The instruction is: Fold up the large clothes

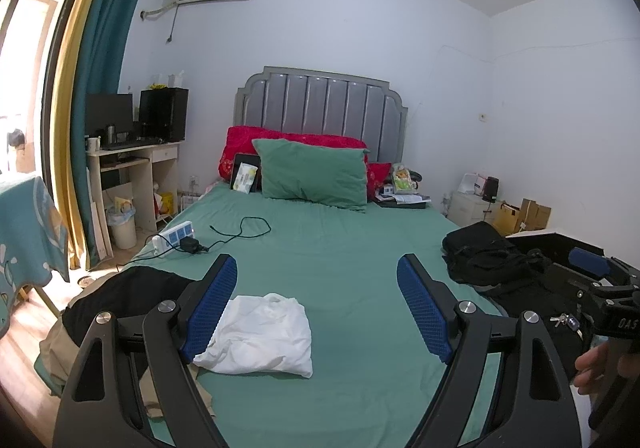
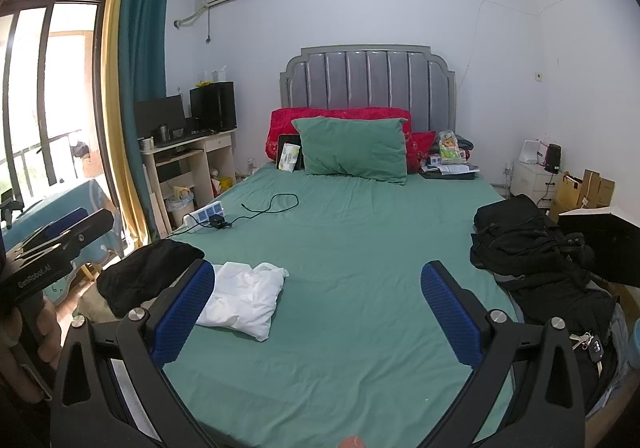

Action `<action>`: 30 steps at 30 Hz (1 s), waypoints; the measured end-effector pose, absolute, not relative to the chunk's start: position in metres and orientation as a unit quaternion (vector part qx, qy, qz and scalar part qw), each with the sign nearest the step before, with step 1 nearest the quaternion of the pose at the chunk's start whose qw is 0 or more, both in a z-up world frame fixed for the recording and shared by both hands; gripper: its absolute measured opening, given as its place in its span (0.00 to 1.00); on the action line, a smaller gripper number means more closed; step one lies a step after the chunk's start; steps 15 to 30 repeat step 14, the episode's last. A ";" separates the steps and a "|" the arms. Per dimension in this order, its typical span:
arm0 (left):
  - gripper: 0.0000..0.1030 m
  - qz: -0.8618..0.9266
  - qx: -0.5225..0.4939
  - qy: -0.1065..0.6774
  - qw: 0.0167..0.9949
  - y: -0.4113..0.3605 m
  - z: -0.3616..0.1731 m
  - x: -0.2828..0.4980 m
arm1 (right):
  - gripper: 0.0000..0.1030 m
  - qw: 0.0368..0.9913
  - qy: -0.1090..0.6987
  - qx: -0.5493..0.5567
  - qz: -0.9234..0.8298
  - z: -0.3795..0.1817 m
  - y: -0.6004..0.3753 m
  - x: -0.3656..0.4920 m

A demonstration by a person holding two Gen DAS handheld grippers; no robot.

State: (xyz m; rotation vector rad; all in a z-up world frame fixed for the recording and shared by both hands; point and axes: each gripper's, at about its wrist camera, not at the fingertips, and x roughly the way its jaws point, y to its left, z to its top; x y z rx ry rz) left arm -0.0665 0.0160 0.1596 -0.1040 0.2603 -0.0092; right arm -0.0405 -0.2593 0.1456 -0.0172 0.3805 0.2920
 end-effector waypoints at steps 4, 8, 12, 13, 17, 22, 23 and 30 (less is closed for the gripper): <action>0.82 -0.008 -0.052 0.131 0.990 0.017 0.159 -0.066 | 0.99 0.971 0.190 -0.008 0.146 0.143 -0.261 -0.042; 0.82 -0.015 -0.057 0.132 0.989 0.019 0.157 -0.064 | 0.99 0.971 0.190 -0.008 0.145 0.142 -0.261 -0.040; 0.82 -0.021 -0.058 0.132 0.989 0.022 0.155 -0.063 | 0.99 0.971 0.191 -0.006 0.143 0.140 -0.264 -0.036; 0.82 -0.023 -0.057 0.130 0.990 0.022 0.154 -0.064 | 0.99 0.971 0.192 -0.006 0.144 0.140 -0.262 -0.034; 0.82 -0.024 -0.056 0.131 0.990 0.023 0.153 -0.062 | 0.99 0.970 0.194 -0.005 0.144 0.139 -0.262 -0.033; 0.82 -0.024 -0.056 0.131 0.990 0.023 0.153 -0.062 | 0.99 0.970 0.194 -0.005 0.144 0.139 -0.262 -0.033; 0.82 -0.024 -0.056 0.131 0.990 0.023 0.153 -0.062 | 0.99 0.970 0.194 -0.005 0.144 0.139 -0.262 -0.033; 0.82 -0.024 -0.056 0.131 0.990 0.023 0.153 -0.062 | 0.99 0.970 0.194 -0.005 0.144 0.139 -0.262 -0.033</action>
